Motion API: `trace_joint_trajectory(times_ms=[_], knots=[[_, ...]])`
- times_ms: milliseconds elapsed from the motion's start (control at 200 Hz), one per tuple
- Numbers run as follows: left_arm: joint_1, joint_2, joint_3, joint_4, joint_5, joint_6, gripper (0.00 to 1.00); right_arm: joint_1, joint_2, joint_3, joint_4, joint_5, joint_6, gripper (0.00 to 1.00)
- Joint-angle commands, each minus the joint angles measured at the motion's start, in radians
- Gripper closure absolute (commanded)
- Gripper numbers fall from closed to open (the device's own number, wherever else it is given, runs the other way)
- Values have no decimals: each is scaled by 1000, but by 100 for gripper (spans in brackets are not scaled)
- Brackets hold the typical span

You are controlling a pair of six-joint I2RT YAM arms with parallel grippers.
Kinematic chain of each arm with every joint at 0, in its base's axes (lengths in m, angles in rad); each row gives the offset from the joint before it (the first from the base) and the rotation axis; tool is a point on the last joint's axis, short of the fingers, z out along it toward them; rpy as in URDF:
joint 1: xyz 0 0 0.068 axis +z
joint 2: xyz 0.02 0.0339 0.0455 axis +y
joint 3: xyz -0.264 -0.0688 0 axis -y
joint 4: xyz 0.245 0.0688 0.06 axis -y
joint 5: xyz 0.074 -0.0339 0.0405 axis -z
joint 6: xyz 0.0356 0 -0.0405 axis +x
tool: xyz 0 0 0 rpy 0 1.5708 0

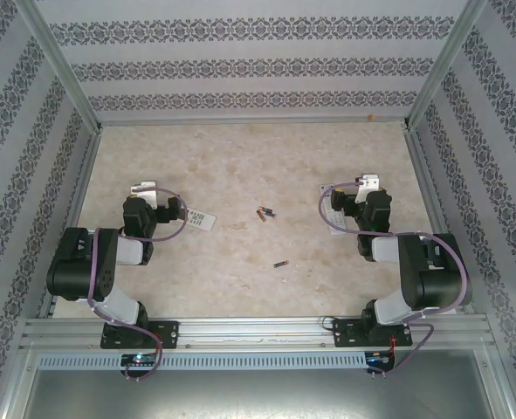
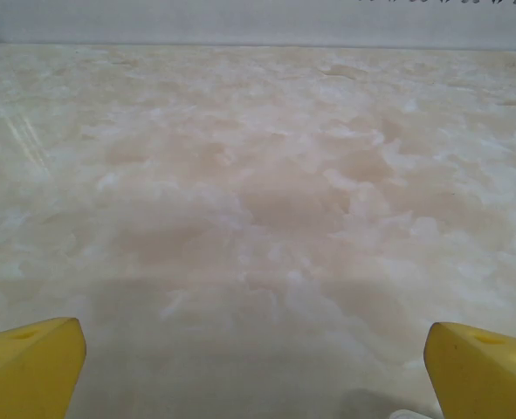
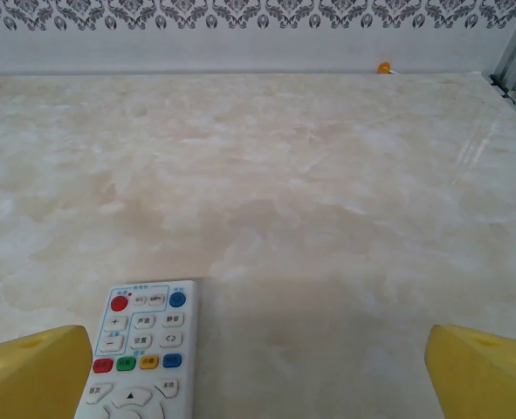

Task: Load the batteries into the remote control

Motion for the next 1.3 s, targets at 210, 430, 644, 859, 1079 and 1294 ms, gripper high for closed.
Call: trace_joint_trajectory(times_ms=[210,430,644,859,1079,1294], knots=[[5,0,18,-4,30,20,0,-5,2,2,28,-19,3,2],[5,-1,14,0,15,14,0,-5,6,7,25,-16,7,2],[6,-3,0,28,-49,-15,0,-3,-39,-7,19,-8,10,2],[3,-154,-130,140,-150,-37,0,11,-465,66,-457,108,218,2],[-10,-640,249,-1076,-198,-449,0,137,-547,413,-1159,-85,671,2],[-113,-539,451,-1504,50,-918,0,482,-315,656,-1308,-121,658,2]])
